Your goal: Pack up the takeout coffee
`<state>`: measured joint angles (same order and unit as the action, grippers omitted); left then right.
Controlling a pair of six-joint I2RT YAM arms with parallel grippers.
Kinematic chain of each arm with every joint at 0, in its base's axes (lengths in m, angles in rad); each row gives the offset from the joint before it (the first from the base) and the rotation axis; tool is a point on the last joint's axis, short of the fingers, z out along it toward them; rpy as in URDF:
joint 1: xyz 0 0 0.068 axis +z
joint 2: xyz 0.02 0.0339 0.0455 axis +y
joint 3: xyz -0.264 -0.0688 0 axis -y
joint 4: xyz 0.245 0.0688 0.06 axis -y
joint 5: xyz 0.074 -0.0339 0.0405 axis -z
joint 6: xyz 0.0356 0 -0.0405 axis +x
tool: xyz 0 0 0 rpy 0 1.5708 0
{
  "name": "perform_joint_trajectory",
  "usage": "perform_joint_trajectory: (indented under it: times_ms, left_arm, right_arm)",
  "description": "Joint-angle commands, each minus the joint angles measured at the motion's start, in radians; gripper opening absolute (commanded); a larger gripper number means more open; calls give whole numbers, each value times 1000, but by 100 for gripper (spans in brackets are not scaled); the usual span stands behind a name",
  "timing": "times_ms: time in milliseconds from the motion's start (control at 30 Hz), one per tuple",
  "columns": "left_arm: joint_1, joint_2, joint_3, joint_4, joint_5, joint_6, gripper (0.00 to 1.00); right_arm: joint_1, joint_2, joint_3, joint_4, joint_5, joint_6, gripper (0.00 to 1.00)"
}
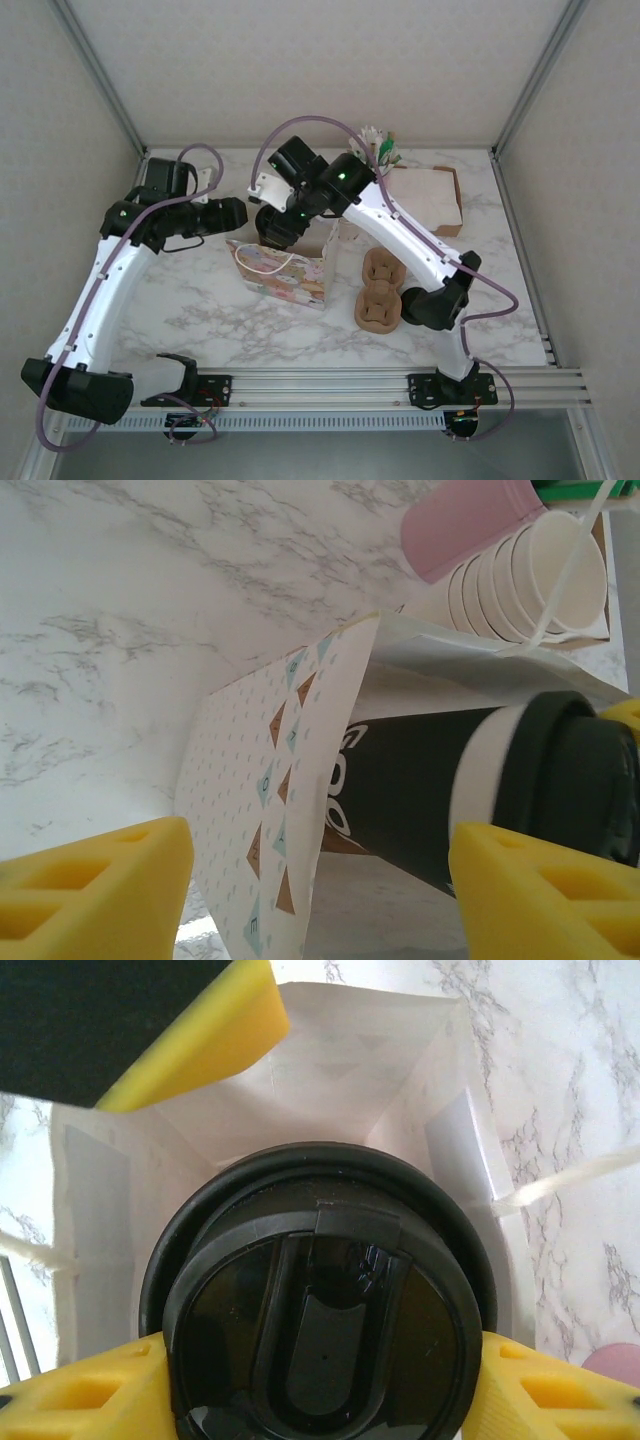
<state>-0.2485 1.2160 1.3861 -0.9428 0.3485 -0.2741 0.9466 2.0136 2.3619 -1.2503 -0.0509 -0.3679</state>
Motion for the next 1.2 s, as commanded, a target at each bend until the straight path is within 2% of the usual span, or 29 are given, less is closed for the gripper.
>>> perform_joint_trajectory:
  times_ms: [0,33,67,233,367,433,500,600,933,1167]
  left_arm:
    - [9,10,22,6,19,50,63]
    - [10,11,18,8,4,54,56]
    - [10,14,16,11,-3,58,54]
    - [12,14,13,20,-17,69,51]
    - [14,13,10,36,-16,73,40]
    - [15,13,10,41,-22,74,38]
    - [19,11,9,44,-23,76,28]
    - [22,8,6,59,-26,75,22]
    - [42,-4,-24,103,-69,59,21]
    - [78,-6,-74,162,-148,-3,18]
  right_arm:
    - [-6,30,45,-37,-16,-26,62]
    - [-7,35,44,-38,-19,-27,62]
    - [-7,39,43,-41,-23,-29,62]
    - [-9,70,34,-49,-10,-47,62]
    - [-10,96,42,-54,-16,-51,62]
    - [-10,107,41,-56,-16,-54,62]
    - [-11,117,39,-58,-15,-57,62]
    - [-14,129,37,-57,-13,-58,61]
    - [-12,134,-34,-55,-23,-51,61]
    - [-11,148,-55,-45,-20,-44,60]
